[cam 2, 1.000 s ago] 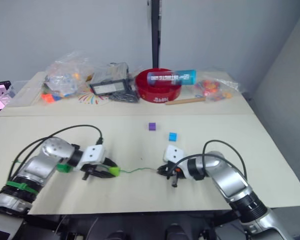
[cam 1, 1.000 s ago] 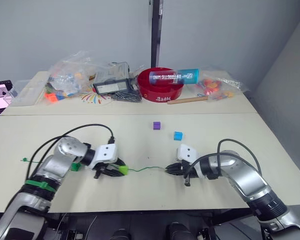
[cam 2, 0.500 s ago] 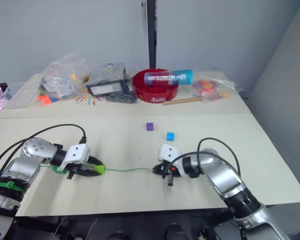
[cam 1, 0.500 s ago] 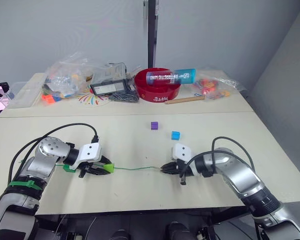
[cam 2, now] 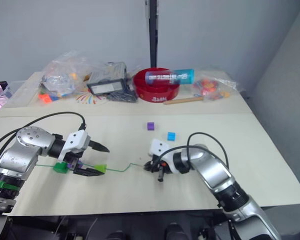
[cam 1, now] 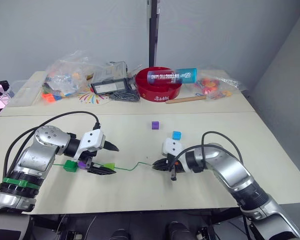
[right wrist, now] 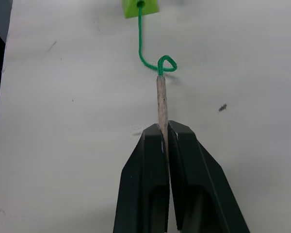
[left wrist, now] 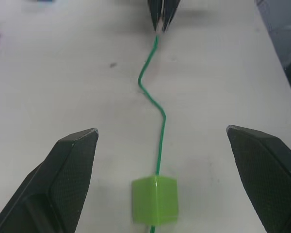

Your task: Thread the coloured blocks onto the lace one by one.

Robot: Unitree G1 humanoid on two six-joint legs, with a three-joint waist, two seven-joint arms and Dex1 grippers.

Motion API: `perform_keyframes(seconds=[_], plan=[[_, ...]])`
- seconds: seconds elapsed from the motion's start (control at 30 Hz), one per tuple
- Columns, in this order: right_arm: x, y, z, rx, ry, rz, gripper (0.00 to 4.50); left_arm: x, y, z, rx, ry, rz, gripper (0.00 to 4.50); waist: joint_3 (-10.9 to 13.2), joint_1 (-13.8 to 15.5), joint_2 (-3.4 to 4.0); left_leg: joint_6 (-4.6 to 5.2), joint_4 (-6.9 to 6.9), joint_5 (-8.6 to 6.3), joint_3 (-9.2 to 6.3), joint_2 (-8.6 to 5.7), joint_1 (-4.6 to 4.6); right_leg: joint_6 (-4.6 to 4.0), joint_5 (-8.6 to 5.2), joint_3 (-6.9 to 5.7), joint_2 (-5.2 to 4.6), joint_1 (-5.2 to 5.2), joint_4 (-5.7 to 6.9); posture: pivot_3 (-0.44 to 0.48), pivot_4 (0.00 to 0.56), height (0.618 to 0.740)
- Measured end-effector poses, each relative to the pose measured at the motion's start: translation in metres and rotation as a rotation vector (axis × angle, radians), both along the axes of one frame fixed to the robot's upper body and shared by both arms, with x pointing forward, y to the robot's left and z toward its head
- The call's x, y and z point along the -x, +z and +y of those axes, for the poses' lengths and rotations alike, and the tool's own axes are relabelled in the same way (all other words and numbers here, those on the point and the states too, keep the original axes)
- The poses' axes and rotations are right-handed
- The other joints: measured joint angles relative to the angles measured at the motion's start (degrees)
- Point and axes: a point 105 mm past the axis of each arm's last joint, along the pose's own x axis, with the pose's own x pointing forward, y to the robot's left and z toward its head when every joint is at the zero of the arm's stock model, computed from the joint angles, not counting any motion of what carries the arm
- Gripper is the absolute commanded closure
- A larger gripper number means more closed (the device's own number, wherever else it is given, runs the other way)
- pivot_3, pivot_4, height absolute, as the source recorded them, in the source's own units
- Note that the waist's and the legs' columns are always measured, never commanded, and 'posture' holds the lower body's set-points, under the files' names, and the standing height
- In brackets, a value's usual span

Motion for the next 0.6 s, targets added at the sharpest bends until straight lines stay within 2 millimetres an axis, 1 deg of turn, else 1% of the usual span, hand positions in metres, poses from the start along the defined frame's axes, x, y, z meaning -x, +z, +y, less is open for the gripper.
perform_keyframes(seconds=[0.07,0.1,0.2,0.37,0.47,0.6], plan=[[-0.002,0.0,0.004,0.003,-0.007,-0.001,4.5,-0.003,-0.001,-0.016,0.044,-0.001,-0.023,0.04,0.0,0.1,0.0,0.0,0.0,0.0,0.0,-0.02,0.01,0.0,0.0,0.0,-0.02,0.02,0.0,0.0,0.15,0.731],[-0.002,0.003,0.012,0.002,0.007,-0.011,4.5,-0.003,-0.007,-0.031,0.067,-0.02,-0.026,0.04,0.0,0.2,0.0,-0.01,0.0,0.0,0.0,-0.03,0.0,0.0,0.0,0.0,-0.02,0.01,-0.02,0.0,0.15,0.731],[-0.002,0.004,0.019,0.01,0.017,-0.024,4.5,-0.003,-0.021,-0.05,0.087,-0.039,-0.01,0.04,0.0,0.4,0.0,0.0,0.0,0.0,0.0,-0.03,0.0,-0.01,0.01,0.0,-0.02,0.0,0.02,0.0,0.15,0.731],[-0.003,0.001,0.015,0.03,0.003,-0.013,4.5,-0.008,-0.032,-0.062,0.099,-0.03,-0.016,0.04,0.0,0.5,-0.01,0.0,0.0,0.0,0.0,-0.03,0.0,-0.02,0.01,0.0,-0.02,-0.01,0.0,0.0,0.15,0.731],[-0.002,-0.001,0.016,0.036,0.006,-0.007,4.5,-0.007,-0.04,-0.065,0.085,-0.039,0.004,0.91,0.0,0.5,-0.01,0.0,0.0,0.0,0.0,-0.03,0.0,-0.02,0.01,0.0,-0.02,-0.01,0.0,0.0,0.15,0.731],[-0.001,-0.001,0.015,0.042,0.008,-0.006,4.5,-0.007,-0.04,-0.064,0.081,-0.04,0.006,2.24,0.0,0.6,-0.01,0.0,0.0,0.0,0.0,-0.04,0.0,-0.01,0.01,0.0,-0.03,-0.01,0.0,0.0,0.15,0.731]])
